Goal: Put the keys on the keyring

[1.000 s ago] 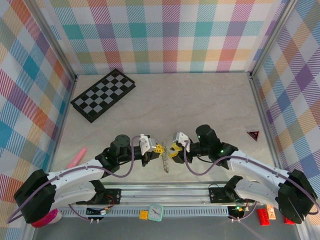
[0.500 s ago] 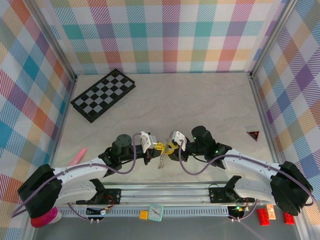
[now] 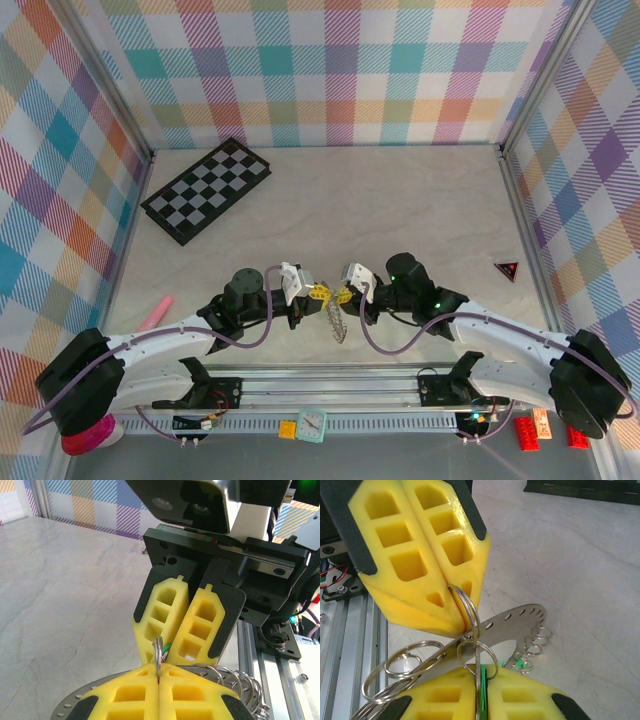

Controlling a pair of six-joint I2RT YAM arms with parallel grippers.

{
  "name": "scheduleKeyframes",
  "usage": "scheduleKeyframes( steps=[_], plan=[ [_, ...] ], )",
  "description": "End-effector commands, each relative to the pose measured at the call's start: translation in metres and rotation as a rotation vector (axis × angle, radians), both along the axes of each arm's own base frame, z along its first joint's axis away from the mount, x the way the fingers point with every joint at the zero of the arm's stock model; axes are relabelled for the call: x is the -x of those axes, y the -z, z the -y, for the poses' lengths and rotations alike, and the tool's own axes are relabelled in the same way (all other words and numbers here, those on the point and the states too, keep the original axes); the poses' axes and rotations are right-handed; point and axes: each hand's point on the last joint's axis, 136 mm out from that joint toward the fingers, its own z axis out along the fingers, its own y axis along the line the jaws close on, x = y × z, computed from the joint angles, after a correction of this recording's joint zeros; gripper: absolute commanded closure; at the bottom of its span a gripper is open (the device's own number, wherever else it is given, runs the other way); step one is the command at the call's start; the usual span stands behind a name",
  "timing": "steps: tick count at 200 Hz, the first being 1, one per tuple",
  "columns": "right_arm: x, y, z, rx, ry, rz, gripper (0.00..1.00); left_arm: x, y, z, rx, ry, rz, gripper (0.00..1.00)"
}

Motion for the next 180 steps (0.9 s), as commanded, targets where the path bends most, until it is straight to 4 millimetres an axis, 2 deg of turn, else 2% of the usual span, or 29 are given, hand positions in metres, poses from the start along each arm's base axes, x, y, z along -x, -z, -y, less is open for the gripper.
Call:
scheduleKeyframes(
  steps=[1, 36, 93, 132, 180],
  plan=[
    [0.002, -0.011, -0.003, -0.008, -0.026, 0.026, 0.91, 0.003, -0.014, 0.001, 0.038, 0.016, 0.045, 1.0],
    [0.006, -0.017, -0.008, -0.009, -0.061, 0.012, 0.96, 0.006, -0.013, 0.002, 0.025, 0.036, 0.047, 1.0],
    [0.015, 0.005, -0.008, 0.102, -0.105, -0.121, 1.0, 0.01, -0.017, 0.0, 0.029, 0.049, 0.075, 1.0],
    [0.016, 0.001, -0.009, 0.109, -0.115, -0.134, 1.0, 0.013, -0.014, -0.002, -0.001, 0.063, 0.082, 1.0],
    [0.023, 0.006, -0.013, 0.155, -0.171, -0.21, 1.0, 0.021, -0.016, -0.002, -0.001, 0.102, 0.097, 1.0]
  ],
)
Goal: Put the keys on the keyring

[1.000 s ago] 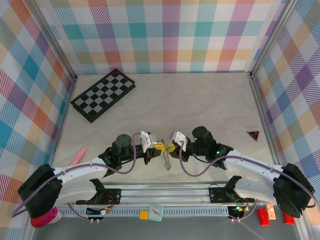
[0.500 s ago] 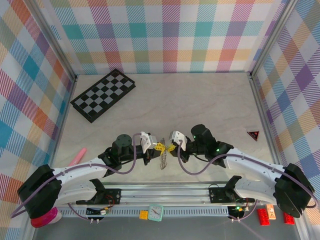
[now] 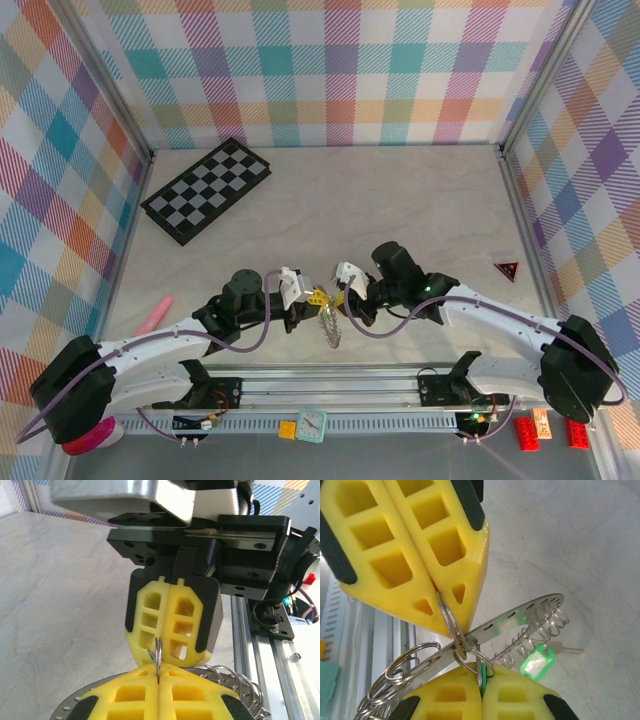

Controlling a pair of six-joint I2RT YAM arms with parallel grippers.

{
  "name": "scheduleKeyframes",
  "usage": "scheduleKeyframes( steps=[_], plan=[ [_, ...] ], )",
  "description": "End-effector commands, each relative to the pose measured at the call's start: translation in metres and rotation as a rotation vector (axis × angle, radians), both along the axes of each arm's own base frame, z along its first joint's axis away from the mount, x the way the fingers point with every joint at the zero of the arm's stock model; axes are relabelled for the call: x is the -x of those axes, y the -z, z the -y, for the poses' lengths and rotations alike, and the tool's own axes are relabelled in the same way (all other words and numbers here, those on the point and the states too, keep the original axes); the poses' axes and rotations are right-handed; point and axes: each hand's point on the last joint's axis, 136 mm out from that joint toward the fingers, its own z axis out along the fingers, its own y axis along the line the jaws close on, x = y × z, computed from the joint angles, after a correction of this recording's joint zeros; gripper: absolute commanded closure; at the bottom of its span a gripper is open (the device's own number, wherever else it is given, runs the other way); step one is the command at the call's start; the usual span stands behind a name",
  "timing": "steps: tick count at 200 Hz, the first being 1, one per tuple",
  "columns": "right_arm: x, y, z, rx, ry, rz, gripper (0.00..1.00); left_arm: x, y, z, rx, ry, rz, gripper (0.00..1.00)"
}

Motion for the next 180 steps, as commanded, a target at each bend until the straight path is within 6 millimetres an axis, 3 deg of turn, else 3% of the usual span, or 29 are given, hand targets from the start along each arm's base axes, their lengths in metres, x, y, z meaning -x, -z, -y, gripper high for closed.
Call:
scheduleKeyframes(
  steps=[1, 73, 180],
  plan=[
    [0.011, -0.004, -0.006, 0.01, -0.077, -0.051, 1.0, 0.01, -0.021, 0.004, 0.049, 0.063, 0.067, 1.0],
    [0.018, -0.024, -0.011, 0.004, -0.148, -0.086, 1.0, 0.017, -0.013, -0.001, -0.003, 0.087, 0.085, 1.0],
    [0.028, -0.007, -0.014, 0.078, -0.197, -0.243, 1.0, 0.018, -0.015, -0.005, -0.008, 0.084, 0.109, 1.0]
  ],
)
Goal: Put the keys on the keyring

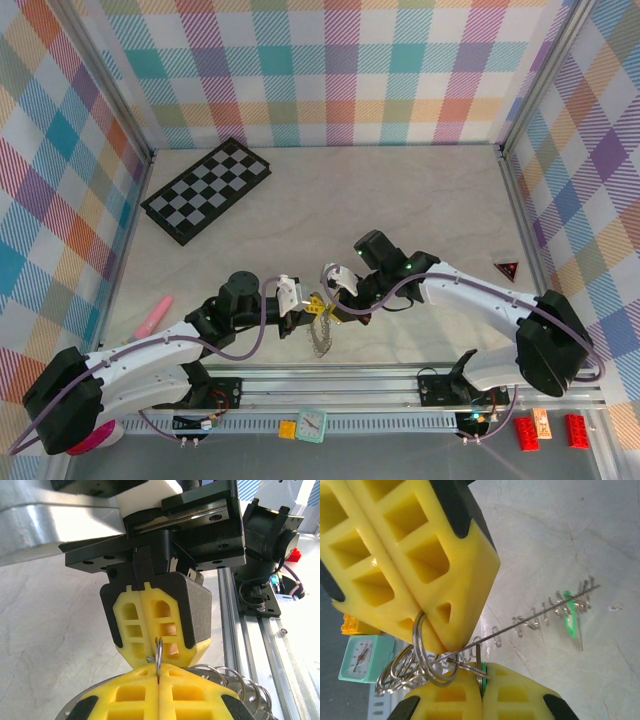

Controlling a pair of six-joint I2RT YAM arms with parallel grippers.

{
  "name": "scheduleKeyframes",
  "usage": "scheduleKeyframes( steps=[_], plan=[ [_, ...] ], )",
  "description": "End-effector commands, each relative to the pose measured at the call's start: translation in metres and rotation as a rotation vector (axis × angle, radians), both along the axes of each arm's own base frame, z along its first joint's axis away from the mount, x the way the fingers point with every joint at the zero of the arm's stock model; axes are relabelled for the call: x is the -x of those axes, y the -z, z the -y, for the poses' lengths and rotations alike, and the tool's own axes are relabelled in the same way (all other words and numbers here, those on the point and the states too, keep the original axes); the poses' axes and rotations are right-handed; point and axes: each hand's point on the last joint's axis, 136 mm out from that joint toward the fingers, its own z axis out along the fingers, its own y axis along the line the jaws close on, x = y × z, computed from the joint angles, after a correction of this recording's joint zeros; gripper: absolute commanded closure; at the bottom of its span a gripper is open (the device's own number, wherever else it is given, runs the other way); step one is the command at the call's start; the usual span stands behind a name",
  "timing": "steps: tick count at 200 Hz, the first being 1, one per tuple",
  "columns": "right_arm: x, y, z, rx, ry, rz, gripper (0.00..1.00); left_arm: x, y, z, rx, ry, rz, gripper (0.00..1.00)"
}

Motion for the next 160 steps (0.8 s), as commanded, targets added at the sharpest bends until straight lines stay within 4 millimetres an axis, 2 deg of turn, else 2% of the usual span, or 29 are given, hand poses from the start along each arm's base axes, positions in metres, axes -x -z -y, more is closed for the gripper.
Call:
scheduleKeyframes(
  steps=[1, 44, 75, 124, 160],
  plan=[
    [0.008, -0.01, -0.005, -0.032, -0.054, -0.033, 1.0, 0.002, -0.018, 0.003, 0.043, 0.023, 0.056, 1.0],
    [0.004, -0.023, -0.007, -0.053, -0.052, 0.002, 1.0, 0.003, -0.012, 0.003, 0.017, 0.029, 0.05, 1.0],
    [-0.007, -0.044, -0.006, -0.105, -0.009, 0.122, 1.0, 0.002, -0.007, 0.003, 0.002, 0.027, 0.041, 1.0],
    [-0.01, -0.071, 0.004, -0.148, 0.026, 0.242, 1.0, -0.004, 0.001, 0.001, -0.031, -0.009, 0.038, 1.0],
    [-0.014, -0.073, 0.014, -0.109, 0.048, 0.301, 1.0, -0.008, 0.0, 0.002, -0.038, -0.024, 0.039, 1.0]
  ],
)
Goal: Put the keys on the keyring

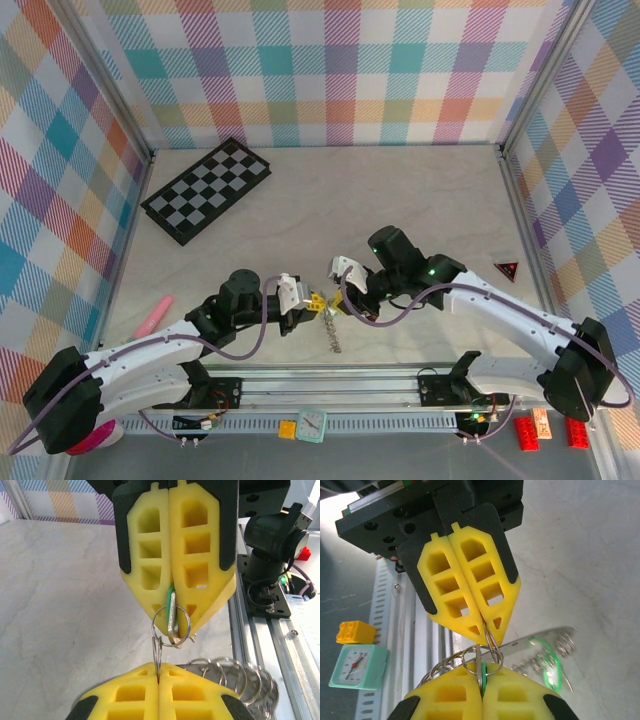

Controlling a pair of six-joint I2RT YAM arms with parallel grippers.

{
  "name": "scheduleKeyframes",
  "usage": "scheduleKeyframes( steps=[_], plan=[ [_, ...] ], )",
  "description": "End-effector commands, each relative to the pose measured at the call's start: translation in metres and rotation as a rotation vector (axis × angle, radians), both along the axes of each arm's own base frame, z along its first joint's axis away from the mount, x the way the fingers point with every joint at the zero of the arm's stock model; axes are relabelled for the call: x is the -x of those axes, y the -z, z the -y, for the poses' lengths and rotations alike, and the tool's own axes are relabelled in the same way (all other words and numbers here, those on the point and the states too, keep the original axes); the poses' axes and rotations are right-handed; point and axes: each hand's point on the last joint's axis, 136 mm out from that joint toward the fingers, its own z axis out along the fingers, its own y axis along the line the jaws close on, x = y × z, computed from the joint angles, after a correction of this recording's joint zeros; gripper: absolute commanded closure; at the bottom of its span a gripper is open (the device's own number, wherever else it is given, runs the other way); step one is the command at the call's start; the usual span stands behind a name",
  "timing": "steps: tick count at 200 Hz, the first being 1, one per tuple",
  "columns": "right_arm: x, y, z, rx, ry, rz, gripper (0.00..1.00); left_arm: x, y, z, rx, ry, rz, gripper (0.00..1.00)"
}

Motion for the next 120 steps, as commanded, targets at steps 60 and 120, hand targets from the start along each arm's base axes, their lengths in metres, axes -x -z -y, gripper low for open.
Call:
scheduleKeyframes(
  steps=[60, 120],
  plan=[
    [-0.025, -0.029, 0.0, 0.027, 0.025, 0.172, 1.0, -0.019, -0.025, -0.017, 0.069, -0.174, 0.07, 0.46],
    [-0.039, -0.064, -0.063, -0.127, -0.028, 0.164, 1.0, -0.067, -0.096, -0.138, 0.241, -0.878, 0.173, 0.21]
  ],
)
